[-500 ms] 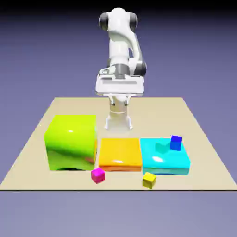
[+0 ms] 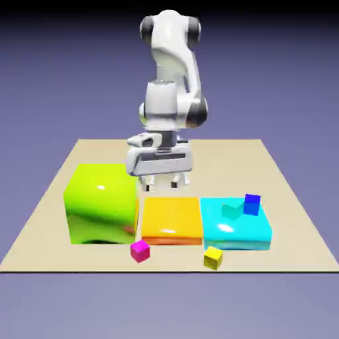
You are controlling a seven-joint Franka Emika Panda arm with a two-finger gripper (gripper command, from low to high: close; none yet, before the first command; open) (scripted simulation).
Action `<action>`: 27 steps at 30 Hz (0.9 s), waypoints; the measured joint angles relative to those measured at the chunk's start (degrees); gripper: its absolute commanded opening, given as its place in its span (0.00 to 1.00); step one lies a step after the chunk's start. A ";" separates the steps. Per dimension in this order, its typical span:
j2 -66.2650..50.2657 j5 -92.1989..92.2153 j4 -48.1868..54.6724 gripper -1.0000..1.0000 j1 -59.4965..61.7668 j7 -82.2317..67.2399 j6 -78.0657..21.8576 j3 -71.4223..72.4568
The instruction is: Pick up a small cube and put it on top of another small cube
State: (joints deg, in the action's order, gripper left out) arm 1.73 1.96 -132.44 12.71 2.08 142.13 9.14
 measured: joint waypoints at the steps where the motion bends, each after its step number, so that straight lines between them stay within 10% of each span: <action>1: -1.91 0.12 1.76 0.50 0.77 -2.49 -1.97 0.56; 27: -51.53 3.27 47.58 0.50 22.00 -67.28 -53.11 15.22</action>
State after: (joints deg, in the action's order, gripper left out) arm -49.80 5.23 -84.86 34.71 -65.20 89.02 24.36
